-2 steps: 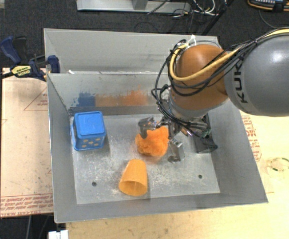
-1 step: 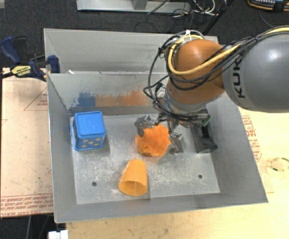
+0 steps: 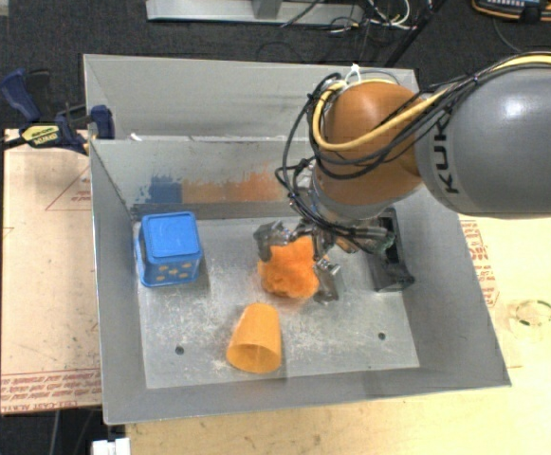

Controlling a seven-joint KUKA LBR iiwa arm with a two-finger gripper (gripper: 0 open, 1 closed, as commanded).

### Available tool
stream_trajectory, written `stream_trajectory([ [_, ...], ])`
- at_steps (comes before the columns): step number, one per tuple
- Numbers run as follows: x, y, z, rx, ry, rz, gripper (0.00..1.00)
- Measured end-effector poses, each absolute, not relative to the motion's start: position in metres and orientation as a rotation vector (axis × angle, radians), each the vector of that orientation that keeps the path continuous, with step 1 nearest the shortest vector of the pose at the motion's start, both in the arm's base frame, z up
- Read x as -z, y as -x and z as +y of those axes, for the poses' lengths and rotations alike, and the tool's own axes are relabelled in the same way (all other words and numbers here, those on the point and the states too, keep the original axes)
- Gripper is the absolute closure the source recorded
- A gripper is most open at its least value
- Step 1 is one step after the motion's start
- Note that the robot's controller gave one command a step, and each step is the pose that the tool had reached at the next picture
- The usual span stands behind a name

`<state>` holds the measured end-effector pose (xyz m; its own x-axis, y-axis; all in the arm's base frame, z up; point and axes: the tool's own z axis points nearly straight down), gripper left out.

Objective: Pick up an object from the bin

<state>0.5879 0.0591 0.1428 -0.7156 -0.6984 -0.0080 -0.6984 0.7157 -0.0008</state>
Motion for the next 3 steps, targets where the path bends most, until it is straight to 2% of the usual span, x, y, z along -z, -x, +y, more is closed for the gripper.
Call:
stream_trajectory([
  [1,-0.141,-0.586,0.061,-0.005,1.068,2.948,0.0],
  [2,-0.131,-0.608,0.042,-0.009,0.873,3.007,0.0],
  [3,-0.129,-0.604,0.039,-0.002,1.067,2.945,0.0],
])
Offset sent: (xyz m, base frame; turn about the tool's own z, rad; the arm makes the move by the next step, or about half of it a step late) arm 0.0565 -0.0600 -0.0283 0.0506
